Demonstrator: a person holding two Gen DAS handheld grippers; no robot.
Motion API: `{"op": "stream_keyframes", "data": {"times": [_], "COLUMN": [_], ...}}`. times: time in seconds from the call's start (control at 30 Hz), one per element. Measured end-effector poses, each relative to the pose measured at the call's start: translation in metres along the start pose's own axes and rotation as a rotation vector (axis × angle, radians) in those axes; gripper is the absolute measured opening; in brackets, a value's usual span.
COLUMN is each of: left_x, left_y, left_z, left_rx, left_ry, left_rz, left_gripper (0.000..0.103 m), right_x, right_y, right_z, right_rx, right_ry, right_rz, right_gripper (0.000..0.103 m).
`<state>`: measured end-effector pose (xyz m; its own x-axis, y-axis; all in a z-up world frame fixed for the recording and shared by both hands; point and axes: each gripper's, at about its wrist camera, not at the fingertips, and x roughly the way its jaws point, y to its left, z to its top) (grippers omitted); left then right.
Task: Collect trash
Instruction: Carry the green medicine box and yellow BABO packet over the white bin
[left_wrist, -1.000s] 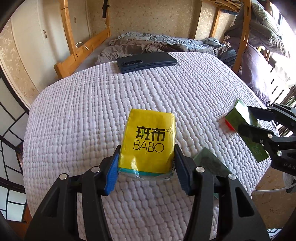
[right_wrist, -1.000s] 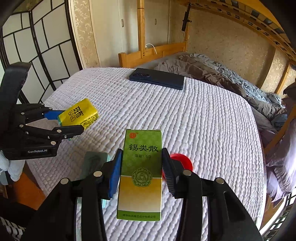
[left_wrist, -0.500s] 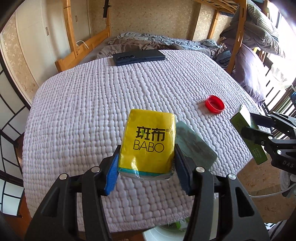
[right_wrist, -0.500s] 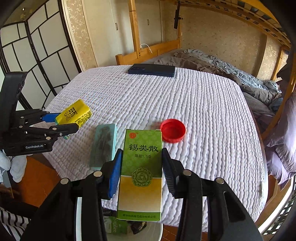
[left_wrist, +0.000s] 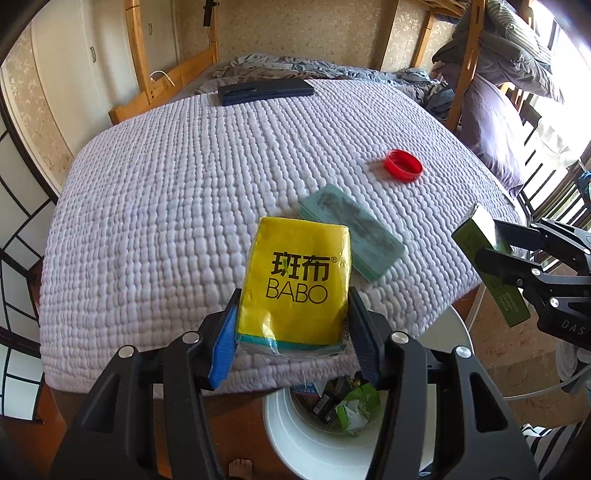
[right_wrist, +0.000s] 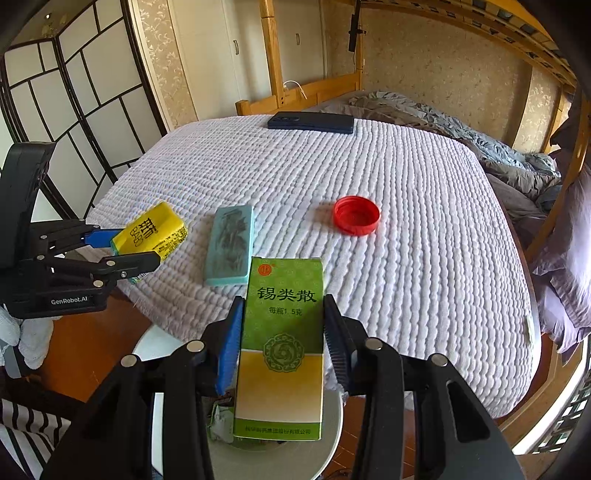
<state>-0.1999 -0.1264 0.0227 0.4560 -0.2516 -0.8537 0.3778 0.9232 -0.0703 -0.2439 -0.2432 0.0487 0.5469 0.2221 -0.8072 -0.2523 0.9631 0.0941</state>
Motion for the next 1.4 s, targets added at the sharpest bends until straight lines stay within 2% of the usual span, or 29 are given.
{"op": "stream_keyframes", "data": {"times": [0.67,1.4], "left_x": [-0.007,0.000], "left_y": [-0.025,-0.044], "left_z": [-0.047,-0.077], "left_rx": [0.020,0.064], "left_ry": [0.064,0.135], "left_rz": [-0.078,-0.083], "left_gripper": [0.055,0.055], "right_x": [-0.008,-0.004], "right_y": [0.022,0.032], "right_z": [-0.045,-0.071], "right_rx": [0.007,-0.001], "right_ry": [0.066,0.120], "right_rz": [0.056,0.077], "right_gripper": [0.042,0.042]}}
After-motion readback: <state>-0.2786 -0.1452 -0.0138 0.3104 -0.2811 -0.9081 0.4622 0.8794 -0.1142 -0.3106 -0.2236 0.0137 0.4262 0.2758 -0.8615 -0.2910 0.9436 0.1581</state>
